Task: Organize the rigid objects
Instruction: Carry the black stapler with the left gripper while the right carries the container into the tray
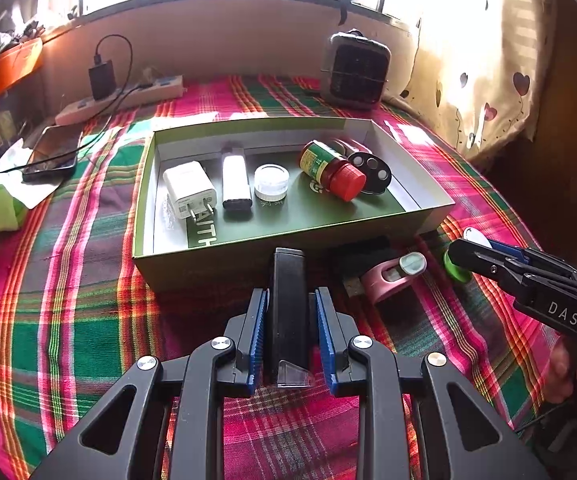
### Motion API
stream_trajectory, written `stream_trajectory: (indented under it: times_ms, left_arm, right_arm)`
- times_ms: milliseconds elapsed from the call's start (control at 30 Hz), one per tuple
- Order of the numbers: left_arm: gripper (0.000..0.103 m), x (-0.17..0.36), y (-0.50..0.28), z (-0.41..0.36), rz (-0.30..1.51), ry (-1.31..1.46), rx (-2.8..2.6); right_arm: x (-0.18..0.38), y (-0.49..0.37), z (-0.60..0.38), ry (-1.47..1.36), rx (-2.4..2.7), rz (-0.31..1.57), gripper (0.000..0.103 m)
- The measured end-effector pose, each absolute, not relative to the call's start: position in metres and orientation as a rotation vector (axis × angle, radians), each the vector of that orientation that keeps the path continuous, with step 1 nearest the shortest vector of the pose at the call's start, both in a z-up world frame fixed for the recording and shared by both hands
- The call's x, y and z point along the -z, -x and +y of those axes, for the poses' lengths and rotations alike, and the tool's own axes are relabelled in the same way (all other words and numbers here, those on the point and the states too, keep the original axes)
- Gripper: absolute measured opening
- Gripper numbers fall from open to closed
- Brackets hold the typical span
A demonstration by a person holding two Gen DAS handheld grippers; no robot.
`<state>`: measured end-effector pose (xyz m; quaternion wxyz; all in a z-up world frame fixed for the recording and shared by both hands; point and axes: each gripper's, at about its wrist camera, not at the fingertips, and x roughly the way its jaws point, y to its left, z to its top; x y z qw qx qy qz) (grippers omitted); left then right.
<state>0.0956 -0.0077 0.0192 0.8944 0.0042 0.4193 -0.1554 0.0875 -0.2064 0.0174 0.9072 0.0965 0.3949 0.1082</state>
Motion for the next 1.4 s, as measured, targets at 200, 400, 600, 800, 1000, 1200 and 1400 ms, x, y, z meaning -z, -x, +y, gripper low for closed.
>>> stream_trajectory:
  times_ms: [200,400,600,800,1000,1200,1400]
  left_arm:
    - [0.023,-0.027,-0.094,-0.005,0.863,0.008,0.332]
    - [0.023,-0.041,-0.096,-0.002,0.853,0.024,0.345]
    - [0.023,-0.055,-0.100,0.000,0.839,0.014,0.351]
    - [0.023,-0.066,-0.113,0.007,0.830,0.025,0.352]
    - [0.023,-0.074,-0.131,0.012,0.833,0.047,0.363]
    - [0.023,-0.078,-0.154,0.014,0.839,0.074,0.374]
    - [0.023,-0.074,-0.179,0.014,0.860,0.091,0.386]
  right_arm:
    - [-0.028,-0.086,-0.206,-0.196,-0.235,0.795,0.035]
    - [-0.041,-0.086,-0.204,-0.189,-0.251,0.769,0.035]
    - [-0.053,-0.091,-0.200,-0.182,-0.271,0.749,0.035]
    - [-0.060,-0.102,-0.194,-0.185,-0.298,0.747,0.035]
    - [-0.065,-0.116,-0.185,-0.174,-0.327,0.742,0.035]
    - [-0.060,-0.135,-0.171,-0.159,-0.352,0.758,0.035]
    - [-0.054,-0.154,-0.161,-0.155,-0.383,0.771,0.035]
